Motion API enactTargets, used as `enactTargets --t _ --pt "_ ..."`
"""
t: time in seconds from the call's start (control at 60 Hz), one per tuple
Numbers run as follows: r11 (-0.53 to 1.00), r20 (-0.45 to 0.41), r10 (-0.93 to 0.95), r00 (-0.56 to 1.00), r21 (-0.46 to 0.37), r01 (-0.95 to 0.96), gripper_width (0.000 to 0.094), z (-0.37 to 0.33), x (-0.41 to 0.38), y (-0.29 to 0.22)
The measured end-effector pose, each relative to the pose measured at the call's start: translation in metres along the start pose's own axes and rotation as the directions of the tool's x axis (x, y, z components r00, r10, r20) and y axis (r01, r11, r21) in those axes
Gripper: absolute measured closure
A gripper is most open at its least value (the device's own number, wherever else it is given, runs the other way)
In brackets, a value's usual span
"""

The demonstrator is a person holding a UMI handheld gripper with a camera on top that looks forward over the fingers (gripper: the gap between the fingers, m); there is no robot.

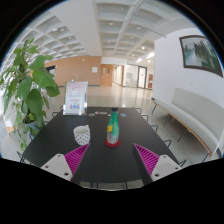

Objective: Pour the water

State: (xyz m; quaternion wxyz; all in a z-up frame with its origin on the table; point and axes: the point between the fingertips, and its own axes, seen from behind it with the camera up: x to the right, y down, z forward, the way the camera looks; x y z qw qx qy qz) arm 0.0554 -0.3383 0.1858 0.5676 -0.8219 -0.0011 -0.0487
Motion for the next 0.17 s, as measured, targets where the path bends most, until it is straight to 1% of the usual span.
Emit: enactTargets --t 0.1,0.167 --pt "1.0 -0.003 0.002 1.0 0.001 -0.002 0.0082 -0.0006 0.0024 0.0015" --pt "1.0 -0.023 -0.007 1.0 0.009 0.007 0.0079 -0.0018 0.0056 0.0026"
